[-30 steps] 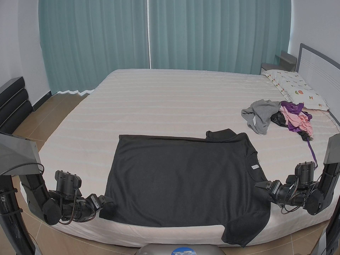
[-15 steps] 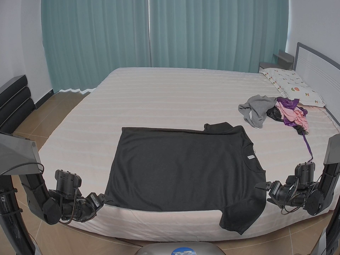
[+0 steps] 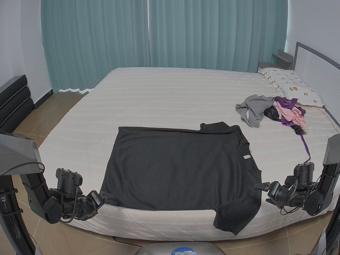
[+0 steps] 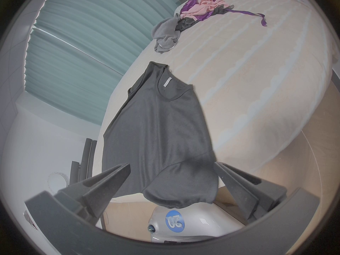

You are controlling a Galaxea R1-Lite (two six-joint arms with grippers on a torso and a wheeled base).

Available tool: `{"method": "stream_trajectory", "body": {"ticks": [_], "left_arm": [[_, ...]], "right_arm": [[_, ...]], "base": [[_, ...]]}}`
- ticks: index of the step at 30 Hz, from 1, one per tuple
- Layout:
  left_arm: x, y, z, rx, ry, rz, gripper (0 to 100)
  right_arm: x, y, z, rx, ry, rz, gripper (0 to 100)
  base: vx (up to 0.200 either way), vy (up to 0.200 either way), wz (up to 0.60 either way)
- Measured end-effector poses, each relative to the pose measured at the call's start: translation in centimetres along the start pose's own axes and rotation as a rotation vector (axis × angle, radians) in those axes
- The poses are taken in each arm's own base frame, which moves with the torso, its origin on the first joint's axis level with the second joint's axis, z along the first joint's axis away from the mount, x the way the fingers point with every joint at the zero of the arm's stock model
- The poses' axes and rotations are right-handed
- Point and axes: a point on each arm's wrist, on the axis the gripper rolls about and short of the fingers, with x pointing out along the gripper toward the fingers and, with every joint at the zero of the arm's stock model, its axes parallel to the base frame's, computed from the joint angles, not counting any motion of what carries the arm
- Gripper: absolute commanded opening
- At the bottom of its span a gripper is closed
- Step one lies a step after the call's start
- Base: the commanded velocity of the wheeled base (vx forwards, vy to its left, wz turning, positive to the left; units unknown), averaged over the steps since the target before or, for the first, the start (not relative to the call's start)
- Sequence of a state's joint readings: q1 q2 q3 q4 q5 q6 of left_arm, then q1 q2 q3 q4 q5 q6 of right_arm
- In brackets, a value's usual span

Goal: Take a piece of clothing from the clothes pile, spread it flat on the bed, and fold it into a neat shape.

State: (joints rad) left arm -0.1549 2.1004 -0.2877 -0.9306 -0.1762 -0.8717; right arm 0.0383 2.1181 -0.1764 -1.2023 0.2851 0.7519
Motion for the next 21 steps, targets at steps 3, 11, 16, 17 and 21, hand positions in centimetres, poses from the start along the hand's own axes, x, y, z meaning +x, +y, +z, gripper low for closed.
{"method": "stream_trajectory", "body": {"ticks": [3,11,16,17,21], "left_arm": [[0.1,-0.1,0.1,0.011,-0.008,0.002,100],[0.5,0.2,0.6,0.063,-0.024,0.007,100],[0.4,1.3,1.3,0.126,-0.016,0.011,100],[0.3,1.5,1.4,0.138,-0.012,0.009,100],[0.4,2.0,2.0,0.161,-0.003,-0.003,100]], "right_arm": [[0.0,0.0,0.0,0.001,-0.001,0.000,100],[0.1,-0.1,0.0,0.002,0.003,-0.003,100],[0.2,-0.1,-0.1,0.002,0.006,-0.005,100],[0.2,-0.1,-0.1,0.002,0.006,-0.006,100],[0.2,-0.1,-0.1,0.003,0.006,-0.006,100]], "base": [[0.000,0.000,0.00],[0.000,0.000,0.00],[0.000,0.000,0.00],[0.000,0.000,0.00],[0.000,0.000,0.00]]}}
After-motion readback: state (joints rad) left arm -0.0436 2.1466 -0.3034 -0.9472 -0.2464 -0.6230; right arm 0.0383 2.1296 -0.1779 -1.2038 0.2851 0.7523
